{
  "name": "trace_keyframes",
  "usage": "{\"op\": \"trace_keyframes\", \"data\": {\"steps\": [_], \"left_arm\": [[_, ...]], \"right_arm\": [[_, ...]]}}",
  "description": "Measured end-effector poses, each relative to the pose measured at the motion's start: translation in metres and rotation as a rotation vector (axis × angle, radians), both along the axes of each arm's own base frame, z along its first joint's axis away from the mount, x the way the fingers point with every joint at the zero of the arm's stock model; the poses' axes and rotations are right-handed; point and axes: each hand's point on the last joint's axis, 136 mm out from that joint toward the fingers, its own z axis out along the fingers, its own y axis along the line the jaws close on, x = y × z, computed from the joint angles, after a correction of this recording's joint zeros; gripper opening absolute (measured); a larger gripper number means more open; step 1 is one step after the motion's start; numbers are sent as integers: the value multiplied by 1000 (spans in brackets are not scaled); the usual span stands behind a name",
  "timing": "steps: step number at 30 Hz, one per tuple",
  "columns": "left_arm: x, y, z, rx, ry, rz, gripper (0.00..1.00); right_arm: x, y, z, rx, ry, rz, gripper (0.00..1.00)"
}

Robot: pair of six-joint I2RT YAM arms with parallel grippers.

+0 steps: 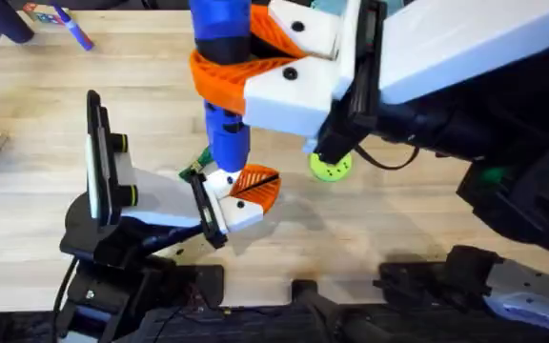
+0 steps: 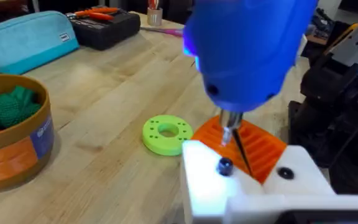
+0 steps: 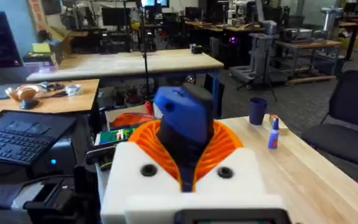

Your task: Pick up the gripper from the table and insert it into the empty holder that is missing its gripper. Then pick up a screw, insert it into the mounting hole, and use the screwdriver to tighten it. Finally, clean up the table by picking up the vegetable and placing it into the bucket.

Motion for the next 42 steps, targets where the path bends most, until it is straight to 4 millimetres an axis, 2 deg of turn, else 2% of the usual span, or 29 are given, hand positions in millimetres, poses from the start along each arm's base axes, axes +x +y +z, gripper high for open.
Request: {"op": "trace_keyframes", "data": {"steps": [34, 42], "left_arm": [[0, 0, 0, 0, 0, 0, 17], [0, 0, 0, 0, 0, 0, 17]], "right_arm": [[4, 6, -8, -1, 76, 16, 63], [9, 11, -16, -12, 89, 15, 63]]}}
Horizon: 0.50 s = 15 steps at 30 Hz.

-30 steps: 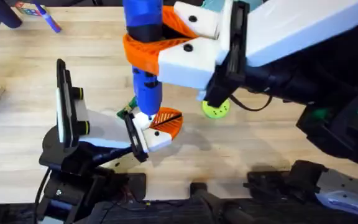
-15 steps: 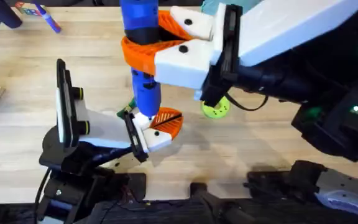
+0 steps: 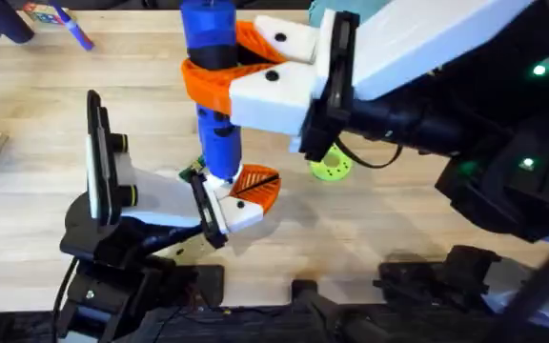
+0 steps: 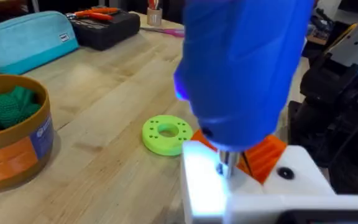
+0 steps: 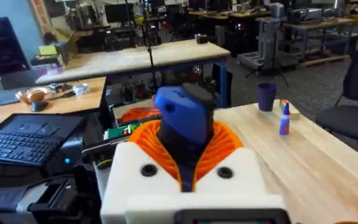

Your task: Pick up the gripper from the table and insert it into the empty holder that is missing its gripper. Then pick up a screw, insert it into the mounting hole, and use the screwdriver to tighten it. Finally, clean up the table by picking up the vegetable and placing it into the bucket.

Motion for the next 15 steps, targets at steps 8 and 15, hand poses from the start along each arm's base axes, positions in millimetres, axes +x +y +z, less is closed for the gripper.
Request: {"op": "trace_keyframes", "data": {"steps": [8, 15], "left_arm": [[0, 0, 0, 0, 0, 0, 17], [0, 0, 0, 0, 0, 0, 17]], "right_arm": [[0, 0, 6, 24, -21, 0, 63], [0, 0, 7, 27, -24, 0, 63]]}}
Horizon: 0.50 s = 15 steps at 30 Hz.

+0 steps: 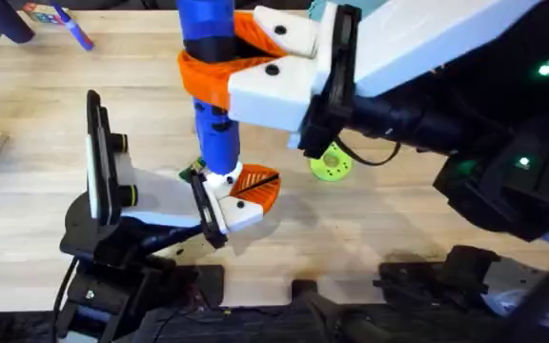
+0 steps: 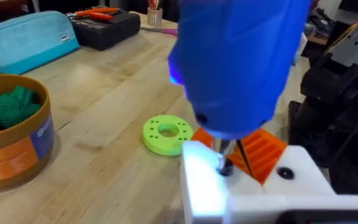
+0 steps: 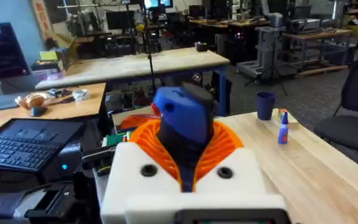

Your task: Pick up the gripper from the table and insert it into the empty holder that is missing its gripper. Then pick up a screw, insert it into the mounting hole, and use the screwdriver to tighten it. Finally, clean up the table by picking up the vegetable and placing it into the bucket.

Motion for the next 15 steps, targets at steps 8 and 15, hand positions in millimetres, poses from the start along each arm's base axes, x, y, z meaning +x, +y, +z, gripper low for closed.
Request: {"op": "trace_keyframes", "data": {"steps": [8, 15], "left_arm": [[0, 0, 0, 0, 0, 0, 17], [0, 0, 0, 0, 0, 0, 17]], "right_arm": [[-1, -1, -2, -11, 8, 0, 63], [-3, -4, 3, -1, -9, -1, 63]]}}
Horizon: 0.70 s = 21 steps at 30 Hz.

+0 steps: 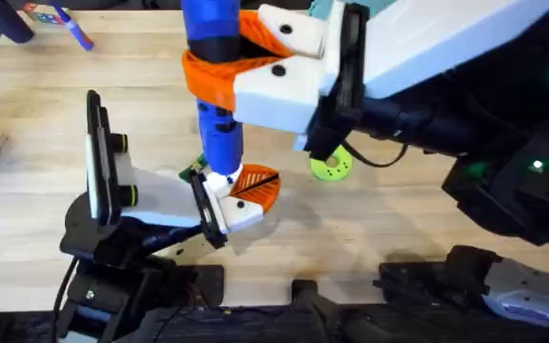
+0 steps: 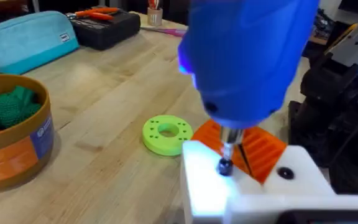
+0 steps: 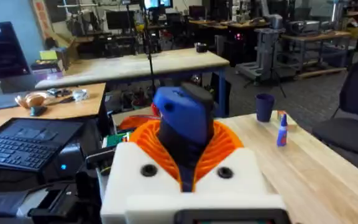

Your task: Pick up the gripper from the table and insert it into the empty holder that is missing its gripper. Then pick up a screw, insert it into the mounting hole, and use the screwdriver to tighten it. Finally, clean up the table by picking up the vegetable and placing it into the bucket.

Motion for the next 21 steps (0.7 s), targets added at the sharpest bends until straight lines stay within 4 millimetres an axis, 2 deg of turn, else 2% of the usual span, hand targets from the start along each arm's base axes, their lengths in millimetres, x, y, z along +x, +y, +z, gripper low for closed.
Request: {"op": "trace_keyframes", "data": {"steps": [21], "left_arm": [[0, 0, 0, 0, 0, 0, 17]], "right_arm": [[-1, -1, -4, -21, -9, -4, 63]]}}
